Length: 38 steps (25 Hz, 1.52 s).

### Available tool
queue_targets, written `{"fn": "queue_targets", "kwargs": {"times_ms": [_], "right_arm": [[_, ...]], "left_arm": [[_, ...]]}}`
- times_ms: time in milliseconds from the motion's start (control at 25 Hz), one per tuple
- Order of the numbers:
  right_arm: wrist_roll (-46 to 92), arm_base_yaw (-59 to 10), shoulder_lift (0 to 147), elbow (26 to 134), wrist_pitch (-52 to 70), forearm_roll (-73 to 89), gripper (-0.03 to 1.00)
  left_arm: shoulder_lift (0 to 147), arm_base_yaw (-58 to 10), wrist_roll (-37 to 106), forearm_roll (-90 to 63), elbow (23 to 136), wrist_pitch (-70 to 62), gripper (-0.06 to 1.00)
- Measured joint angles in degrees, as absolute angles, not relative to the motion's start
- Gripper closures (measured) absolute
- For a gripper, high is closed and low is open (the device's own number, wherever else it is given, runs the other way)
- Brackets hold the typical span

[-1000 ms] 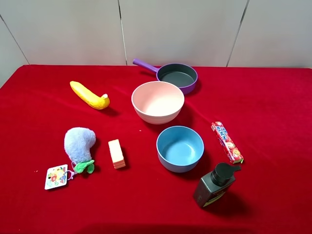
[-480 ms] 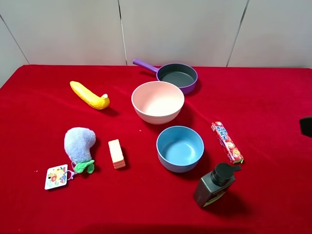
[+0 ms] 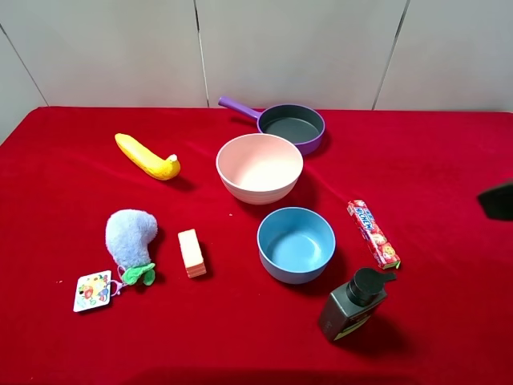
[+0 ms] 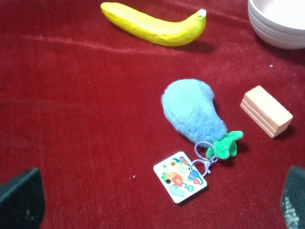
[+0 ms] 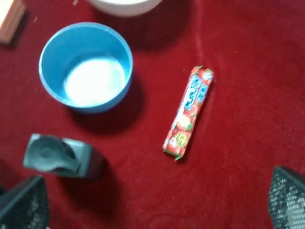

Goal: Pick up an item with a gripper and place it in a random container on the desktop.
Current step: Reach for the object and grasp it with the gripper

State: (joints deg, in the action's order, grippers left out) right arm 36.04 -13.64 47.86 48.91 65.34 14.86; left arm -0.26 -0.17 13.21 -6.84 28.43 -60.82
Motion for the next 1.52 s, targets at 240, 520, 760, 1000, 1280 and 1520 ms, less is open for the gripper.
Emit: {"fn": "queue_targets", "kwargs": {"times_ms": [240,520,760,1000,1280,1520], "right_arm": [[36.17,-26.55,54.83,49.38,65.47,8.53,0.28],[36.17,-37.55,61.81,49.42,64.68,3.35,0.28],[38.16,-44.32,66.61,49.42,62.78,0.96,0.28],[38.95,-49.50,70.70,49.44,61.57,-1.38,0.28],[40.71,-50.89,74.66,49.44,57.34,-3.03,0.28],[42.96,-50.89,76.59,47.59,56.36,0.00,0.28]], "left_arm": [[-0.26,-0.17,13.21,-6.84,28.43,-60.82,-0.05],[-0.26,-0.17,13.21,-6.84,28.43,-60.82,-0.05],[-0.26,-0.17,13.21,-6.84,28.43,-60.82,-0.05],[-0.26,-0.17,13.21,-6.84,28.43,-60.82,-0.05],[-0.26,-0.17,13.21,-6.84,28.43,-60.82,-0.05],[-0.26,-0.17,13.21,-6.84,28.43,-60.82,-0.05]]}}
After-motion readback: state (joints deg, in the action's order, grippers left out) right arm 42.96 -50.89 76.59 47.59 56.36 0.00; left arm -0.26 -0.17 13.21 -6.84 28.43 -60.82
